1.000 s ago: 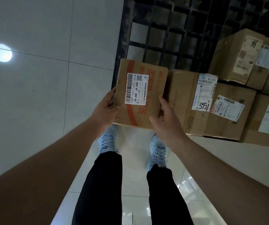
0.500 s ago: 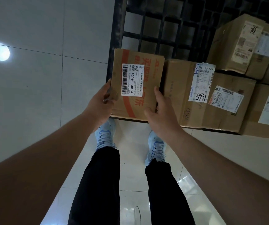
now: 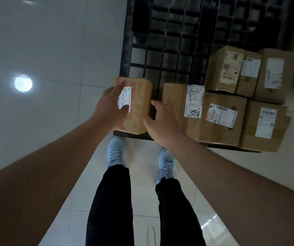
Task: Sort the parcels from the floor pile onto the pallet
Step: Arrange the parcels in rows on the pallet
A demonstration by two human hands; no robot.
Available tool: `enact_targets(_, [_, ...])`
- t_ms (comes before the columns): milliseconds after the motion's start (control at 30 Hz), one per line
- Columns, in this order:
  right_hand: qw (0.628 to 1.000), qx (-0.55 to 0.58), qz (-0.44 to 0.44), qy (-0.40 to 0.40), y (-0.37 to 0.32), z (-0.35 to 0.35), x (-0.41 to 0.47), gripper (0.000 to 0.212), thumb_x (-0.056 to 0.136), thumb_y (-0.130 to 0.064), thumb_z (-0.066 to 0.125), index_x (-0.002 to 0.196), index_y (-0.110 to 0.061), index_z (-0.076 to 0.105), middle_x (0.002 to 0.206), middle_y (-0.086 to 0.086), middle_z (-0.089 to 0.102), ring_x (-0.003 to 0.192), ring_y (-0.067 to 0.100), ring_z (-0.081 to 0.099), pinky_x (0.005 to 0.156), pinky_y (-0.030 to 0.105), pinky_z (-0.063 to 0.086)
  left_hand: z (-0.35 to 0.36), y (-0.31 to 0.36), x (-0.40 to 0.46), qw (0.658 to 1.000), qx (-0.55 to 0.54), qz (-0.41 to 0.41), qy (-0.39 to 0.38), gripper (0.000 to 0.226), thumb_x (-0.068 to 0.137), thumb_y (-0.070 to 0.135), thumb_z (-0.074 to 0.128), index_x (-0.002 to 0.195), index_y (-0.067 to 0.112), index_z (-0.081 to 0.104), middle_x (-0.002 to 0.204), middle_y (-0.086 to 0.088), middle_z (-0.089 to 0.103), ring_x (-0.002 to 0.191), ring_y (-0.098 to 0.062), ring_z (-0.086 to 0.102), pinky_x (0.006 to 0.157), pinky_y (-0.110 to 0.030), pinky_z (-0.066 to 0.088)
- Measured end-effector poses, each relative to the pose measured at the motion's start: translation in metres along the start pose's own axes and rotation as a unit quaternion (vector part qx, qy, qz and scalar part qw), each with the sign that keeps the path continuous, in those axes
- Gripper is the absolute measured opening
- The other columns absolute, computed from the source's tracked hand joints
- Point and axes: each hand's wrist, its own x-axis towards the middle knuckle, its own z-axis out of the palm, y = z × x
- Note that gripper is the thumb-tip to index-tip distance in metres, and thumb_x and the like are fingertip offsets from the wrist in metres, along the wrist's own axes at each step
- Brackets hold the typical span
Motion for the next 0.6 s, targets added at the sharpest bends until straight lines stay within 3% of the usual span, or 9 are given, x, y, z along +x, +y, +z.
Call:
enact_targets(67, [1.0,-0.008,-0.023,-0.005,-0.012,-0.018,-0.023,0.058,0.104,-0.032,0.056,0.159,-0.023,0.036,0.147,0.006,0.036,0.129,0.025,0.047,0.105,0.035,0.043,-0.021,0.021,-0.018,1.0,0.021,0.016,0.011,0.071,0.099,0.018,0.063,0.161,0.036,0.031,0.161,-0.002,0.037,0.14,-0.028,0.046,0.091,-0.023,0.036])
enact_targets(200, [0.998,-0.026,-0.061,-0.003,-0.031,-0.05,-0.077,0.054,0.105,-0.035,0.055,0.156,-0.024,0.039,0.145,0.005,0.039,0.121,0.021,0.051,0.098,0.035,0.048,-0.065,0.061,-0.065,0.997,0.04,0.048,0.039,0.063,0.098,0.017,0.063,0.155,0.032,0.043,0.159,-0.002,0.04,0.139,-0.029,0.047,0.101,-0.035,0.04])
enact_targets(300, [0.996,-0.032,-0.08,0.001,-0.04,-0.061,-0.114,0.054,0.105,-0.036,0.055,0.155,-0.026,0.04,0.144,0.004,0.042,0.121,0.021,0.052,0.102,0.04,0.05,-0.087,0.074,-0.095,0.995,0.05,0.062,0.061,0.06,0.098,0.016,0.063,0.153,0.032,0.046,0.158,0.0,0.042,0.136,-0.028,0.05,0.096,-0.031,0.037])
enact_targets(467, [0.994,-0.056,-0.094,0.002,-0.041,-0.046,-0.123,0.053,0.103,-0.033,0.056,0.154,-0.026,0.042,0.148,0.005,0.042,0.127,0.024,0.052,0.103,0.037,0.046,-0.089,0.061,-0.103,0.993,0.086,0.07,0.042,0.06,0.098,0.016,0.062,0.154,0.031,0.045,0.159,-0.002,0.039,0.138,-0.031,0.048,0.107,-0.04,0.042])
enact_targets(600, [0.993,-0.084,-0.084,0.005,-0.032,-0.019,-0.095,0.055,0.104,-0.034,0.056,0.155,-0.024,0.04,0.149,0.006,0.04,0.129,0.025,0.051,0.105,0.039,0.046,-0.067,0.035,-0.082,0.993,0.098,0.072,0.012,0.063,0.099,0.016,0.063,0.156,0.029,0.041,0.16,-0.006,0.038,0.138,-0.032,0.049,0.104,-0.039,0.045])
